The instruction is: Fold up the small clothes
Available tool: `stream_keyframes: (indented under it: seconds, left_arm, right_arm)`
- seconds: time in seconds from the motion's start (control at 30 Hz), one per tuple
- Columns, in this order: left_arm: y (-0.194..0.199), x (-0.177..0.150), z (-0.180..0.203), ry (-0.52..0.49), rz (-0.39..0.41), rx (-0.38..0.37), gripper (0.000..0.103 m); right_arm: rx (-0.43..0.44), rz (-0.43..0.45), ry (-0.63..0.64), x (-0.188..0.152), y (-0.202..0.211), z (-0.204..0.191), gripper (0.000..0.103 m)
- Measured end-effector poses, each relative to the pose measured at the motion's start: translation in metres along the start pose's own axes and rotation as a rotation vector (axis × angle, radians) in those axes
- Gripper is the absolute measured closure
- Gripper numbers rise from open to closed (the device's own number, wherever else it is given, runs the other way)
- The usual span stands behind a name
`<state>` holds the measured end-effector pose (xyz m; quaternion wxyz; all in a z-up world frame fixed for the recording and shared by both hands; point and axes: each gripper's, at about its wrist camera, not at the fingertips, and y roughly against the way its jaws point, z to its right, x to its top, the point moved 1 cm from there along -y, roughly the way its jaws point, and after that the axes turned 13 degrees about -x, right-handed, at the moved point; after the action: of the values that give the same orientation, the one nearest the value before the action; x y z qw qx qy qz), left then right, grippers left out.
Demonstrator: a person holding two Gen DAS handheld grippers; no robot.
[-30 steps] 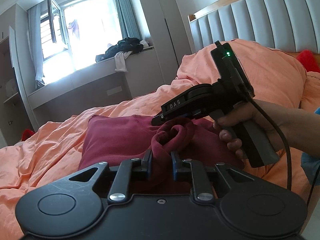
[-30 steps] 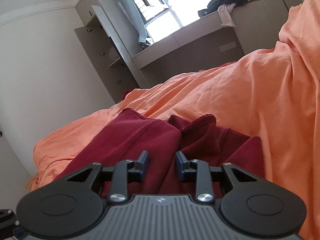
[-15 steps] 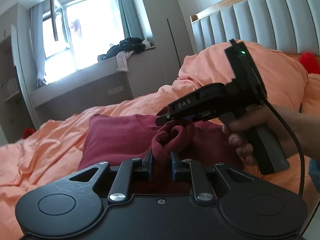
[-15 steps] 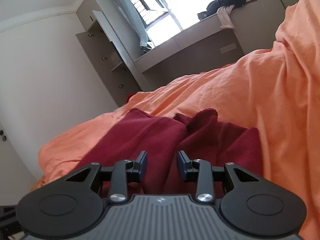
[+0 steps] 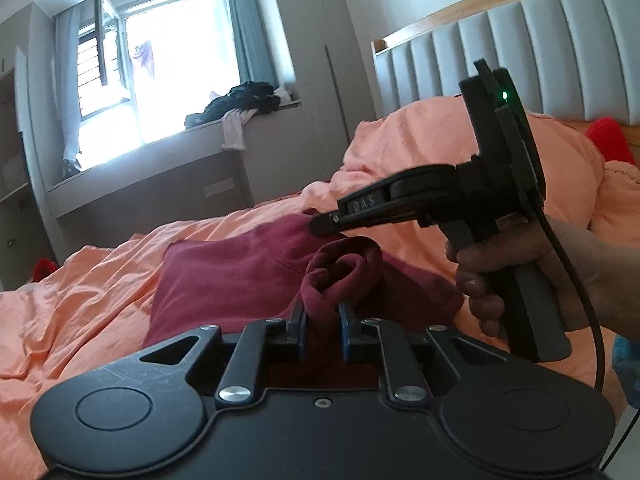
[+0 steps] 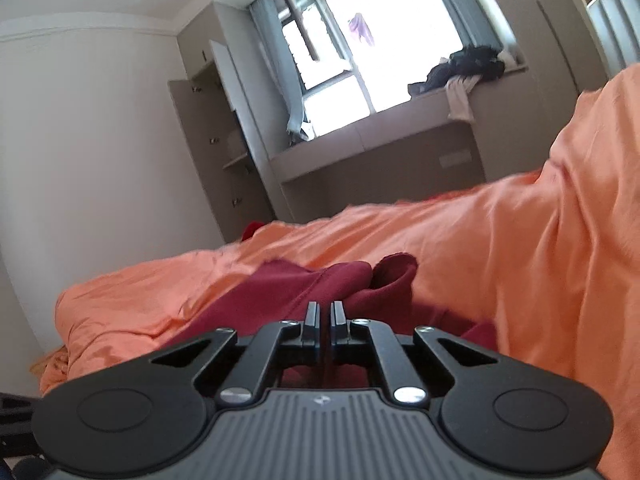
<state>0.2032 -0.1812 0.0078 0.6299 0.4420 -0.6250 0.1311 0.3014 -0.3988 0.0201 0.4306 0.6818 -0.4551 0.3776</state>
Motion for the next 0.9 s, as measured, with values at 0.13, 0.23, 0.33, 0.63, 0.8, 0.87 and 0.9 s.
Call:
stream_keyframes:
  seconds: [0.13, 0.23, 0.33, 0.63, 0.8, 0.87, 0.9]
  left_arm:
    - [-0.008, 0.005, 0.008, 0.014, 0.014, -0.053, 0.088]
    - [-0.013, 0.008, 0.019, 0.006, 0.017, -0.099, 0.088]
    - [-0.021, 0.002, 0.033, -0.016, -0.008, -0.133, 0.088]
    - [-0.032, -0.008, 0.041, 0.001, -0.048, -0.179, 0.089]
    - [-0.034, -0.009, 0.033, 0.040, -0.061, -0.181, 0.089]
    - [-0.034, -0.011, 0.033, 0.039, -0.063, -0.180, 0.089]
    - [-0.034, -0.011, 0.033, 0.035, -0.063, -0.178, 0.089]
  right_arm:
    - [-0.046, 0.008, -0.012, 0.001, 0.010, 0.011, 0.099]
    - [-0.080, 0.006, -0.041, -0.005, 0.018, 0.025, 0.099]
    - [-0.112, -0.015, -0.084, -0.014, 0.019, 0.040, 0.099]
    - [-0.117, -0.041, -0.141, -0.029, 0.020, 0.059, 0.096]
    - [-0.104, -0.029, -0.130, -0.025, 0.020, 0.056, 0.093]
    - [-0.122, -0.017, -0.094, -0.017, 0.018, 0.052, 0.089]
    - [-0.126, -0.019, -0.074, -0.013, 0.015, 0.050, 0.087]
